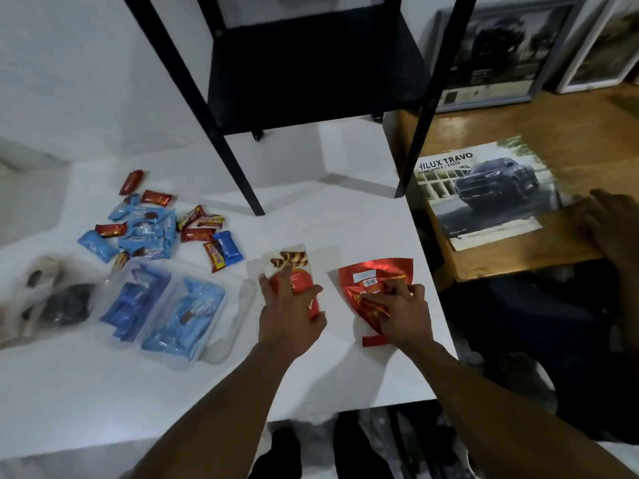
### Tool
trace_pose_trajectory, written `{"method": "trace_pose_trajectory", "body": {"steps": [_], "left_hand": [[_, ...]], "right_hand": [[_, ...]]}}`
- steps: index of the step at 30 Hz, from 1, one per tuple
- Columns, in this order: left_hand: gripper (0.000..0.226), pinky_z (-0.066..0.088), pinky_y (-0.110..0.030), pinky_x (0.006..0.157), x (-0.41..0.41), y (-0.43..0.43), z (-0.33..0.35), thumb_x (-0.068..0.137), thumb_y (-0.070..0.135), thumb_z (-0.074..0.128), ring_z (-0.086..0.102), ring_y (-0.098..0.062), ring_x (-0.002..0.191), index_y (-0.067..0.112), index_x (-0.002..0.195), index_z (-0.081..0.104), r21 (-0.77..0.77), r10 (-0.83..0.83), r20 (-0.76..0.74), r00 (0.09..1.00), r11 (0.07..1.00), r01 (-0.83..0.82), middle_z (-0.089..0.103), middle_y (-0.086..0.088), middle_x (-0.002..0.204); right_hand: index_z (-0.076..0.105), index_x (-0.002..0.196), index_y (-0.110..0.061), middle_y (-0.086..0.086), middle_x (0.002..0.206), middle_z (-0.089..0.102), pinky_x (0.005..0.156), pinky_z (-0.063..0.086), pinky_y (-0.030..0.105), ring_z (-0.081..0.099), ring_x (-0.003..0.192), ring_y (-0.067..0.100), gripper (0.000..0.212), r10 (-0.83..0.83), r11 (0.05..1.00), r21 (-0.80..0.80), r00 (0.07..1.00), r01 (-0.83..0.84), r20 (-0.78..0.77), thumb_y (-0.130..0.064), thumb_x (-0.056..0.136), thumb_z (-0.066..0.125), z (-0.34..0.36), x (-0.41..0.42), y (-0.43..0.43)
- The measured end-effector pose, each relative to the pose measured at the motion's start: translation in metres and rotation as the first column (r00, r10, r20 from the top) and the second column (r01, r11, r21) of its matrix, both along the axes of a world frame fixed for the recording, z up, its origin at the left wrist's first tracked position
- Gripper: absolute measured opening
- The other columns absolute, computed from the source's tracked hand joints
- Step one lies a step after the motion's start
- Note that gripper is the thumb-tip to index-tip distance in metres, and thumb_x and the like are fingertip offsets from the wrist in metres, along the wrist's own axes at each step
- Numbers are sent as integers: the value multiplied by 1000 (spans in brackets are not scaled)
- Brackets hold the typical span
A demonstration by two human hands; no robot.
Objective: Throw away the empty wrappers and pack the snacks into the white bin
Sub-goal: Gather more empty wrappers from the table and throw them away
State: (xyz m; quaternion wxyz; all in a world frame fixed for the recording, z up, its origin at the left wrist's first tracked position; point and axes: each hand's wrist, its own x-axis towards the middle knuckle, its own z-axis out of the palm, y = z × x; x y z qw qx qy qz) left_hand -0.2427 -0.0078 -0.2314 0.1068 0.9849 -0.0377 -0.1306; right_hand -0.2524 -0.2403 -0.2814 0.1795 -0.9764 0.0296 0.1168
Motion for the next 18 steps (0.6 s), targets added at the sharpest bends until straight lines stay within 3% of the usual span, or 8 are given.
{"method": "trace_pose_trajectory", "body": {"steps": [6,9,13,16,18], "left_hand": [[51,46,-60,100,17,35,42,80,52,63,4,-48,147,46,130,54,6,30,111,993,1000,-31,20,-5,157],[52,37,-64,109,18,68,62,77,58,55,8,-44,149,48,128,52,17,54,184,981,998,-58,23,-5,157],[51,37,-61,108,-5,131,100,77,52,62,9,-46,147,47,127,56,-33,148,231,962,989,-144,24,-5,157],[48,31,-67,110,-32,202,122,71,47,62,24,-39,145,42,119,63,-38,161,320,934,987,-157,42,-11,148],[46,37,-67,105,-62,256,136,69,44,63,29,-34,139,39,115,67,-42,208,387,898,977,-208,53,-10,139]], "right_hand": [[68,118,-44,-12,143,49,90,48,33,42,110,29,40,39,994,98,999,-42,33,-17,90,60,17,17,31],[67,118,-45,-13,142,51,89,40,28,49,115,29,40,117,988,88,984,-129,134,-19,89,60,31,37,66],[66,117,-48,-16,136,55,86,32,24,52,117,25,39,236,964,68,942,-259,238,-26,86,58,63,63,139],[66,116,-47,-17,132,57,83,30,24,53,117,23,37,318,932,80,906,-352,280,-31,83,60,92,70,215],[69,113,-44,-14,129,60,84,30,25,54,117,23,36,368,902,108,876,-417,311,-36,81,57,113,62,274]]}}
